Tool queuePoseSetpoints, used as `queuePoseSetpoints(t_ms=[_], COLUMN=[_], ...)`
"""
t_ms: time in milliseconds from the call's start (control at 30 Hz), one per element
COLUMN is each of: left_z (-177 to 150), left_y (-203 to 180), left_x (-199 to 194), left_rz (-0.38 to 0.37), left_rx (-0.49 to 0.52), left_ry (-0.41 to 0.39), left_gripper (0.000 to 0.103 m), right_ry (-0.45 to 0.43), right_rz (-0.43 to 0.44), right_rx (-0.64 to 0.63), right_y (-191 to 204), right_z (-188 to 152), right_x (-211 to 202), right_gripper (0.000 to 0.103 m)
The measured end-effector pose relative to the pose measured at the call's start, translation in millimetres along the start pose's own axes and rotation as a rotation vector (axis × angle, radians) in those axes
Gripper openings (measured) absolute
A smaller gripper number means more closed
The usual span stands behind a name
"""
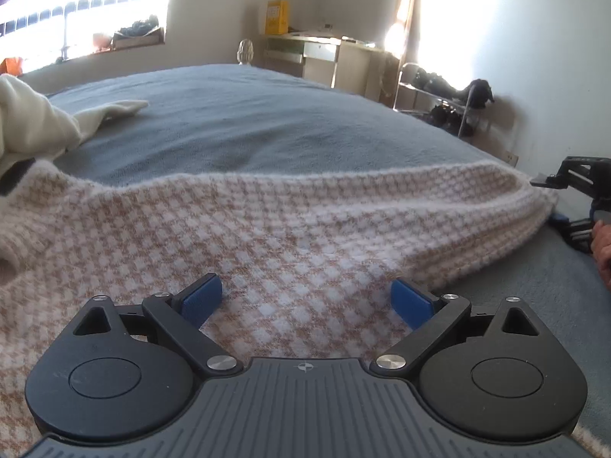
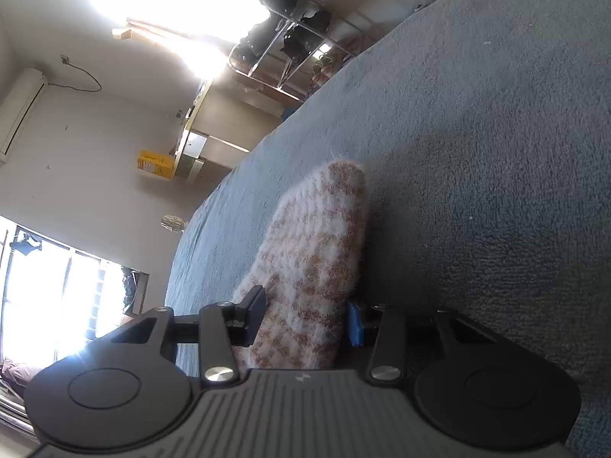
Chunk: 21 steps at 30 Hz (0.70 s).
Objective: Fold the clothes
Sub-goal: 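Grasp the sleeve cuff with the right gripper and lift it up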
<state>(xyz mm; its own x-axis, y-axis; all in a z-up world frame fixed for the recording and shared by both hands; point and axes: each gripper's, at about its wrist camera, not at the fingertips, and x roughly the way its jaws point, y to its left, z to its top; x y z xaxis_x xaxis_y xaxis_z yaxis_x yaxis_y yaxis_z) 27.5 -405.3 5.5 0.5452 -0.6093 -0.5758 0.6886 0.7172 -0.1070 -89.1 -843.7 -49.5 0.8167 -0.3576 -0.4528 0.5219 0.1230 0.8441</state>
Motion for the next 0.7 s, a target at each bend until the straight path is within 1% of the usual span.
queuePoseSetpoints(t_ms=[33, 100, 200, 267, 300, 333, 367, 400, 467, 500, 600, 700], left_z=[-0.5, -1.6, -0.1, -0.4, -0.4, -0.3, -0.2, -0.1, -0.3, -0.3, -0.2, -0.2], left_y=[0.9, 3.2, 5.1, 3.5, 1.7, -0.5, -2.0, -2.7, -2.9, -2.6, -2.6, -2.5], left_x=[1.1, 3.8, 6.9, 8.4, 9.3, 10.2, 11.0, 11.5, 11.9, 12.1, 12.2, 12.0], left_rz=[0.000, -0.003, -0.011, -0.008, -0.004, 0.001, 0.004, 0.006, 0.005, 0.005, 0.006, 0.007], left_rx=[-0.004, -0.009, -0.017, -0.012, -0.005, 0.003, 0.009, 0.011, 0.012, 0.011, 0.013, 0.013], left_ry=[0.011, 0.038, 0.049, 0.051, 0.052, 0.054, 0.055, 0.056, 0.056, 0.057, 0.060, 0.060], left_gripper=[0.098, 0.098, 0.099, 0.100, 0.100, 0.101, 0.101, 0.102, 0.102, 0.102, 0.102, 0.102], right_ry=[-0.012, -0.041, -0.081, -0.078, -0.071, -0.064, -0.056, -0.047, -0.034, -0.043, -0.077, -0.103], right_rz=[-0.007, -0.009, -0.008, -0.023, -0.020, -0.018, -0.018, -0.026, -0.038, -0.024, 0.027, 0.101], right_rx=[0.002, 0.050, 0.130, 0.126, 0.115, 0.103, 0.086, 0.054, -0.006, -0.027, -0.106, -0.187], right_y=[-0.6, -6.2, -14.4, -14.2, -13.1, -12.0, -9.9, -5.0, 4.4, 8.5, 27.7, 57.2], right_z=[0.6, 2.2, 3.4, 4.8, 6.3, 7.7, 9.2, 10.7, 13.5, 13.9, 14.8, 12.7], right_x=[0.0, -2.2, -4.9, -2.3, 0.7, 3.6, 6.1, 7.6, 9.3, 5.9, -8.0, -26.6], right_gripper=[0.038, 0.034, 0.035, 0.036, 0.039, 0.043, 0.044, 0.043, 0.035, 0.021, 0.021, 0.020])
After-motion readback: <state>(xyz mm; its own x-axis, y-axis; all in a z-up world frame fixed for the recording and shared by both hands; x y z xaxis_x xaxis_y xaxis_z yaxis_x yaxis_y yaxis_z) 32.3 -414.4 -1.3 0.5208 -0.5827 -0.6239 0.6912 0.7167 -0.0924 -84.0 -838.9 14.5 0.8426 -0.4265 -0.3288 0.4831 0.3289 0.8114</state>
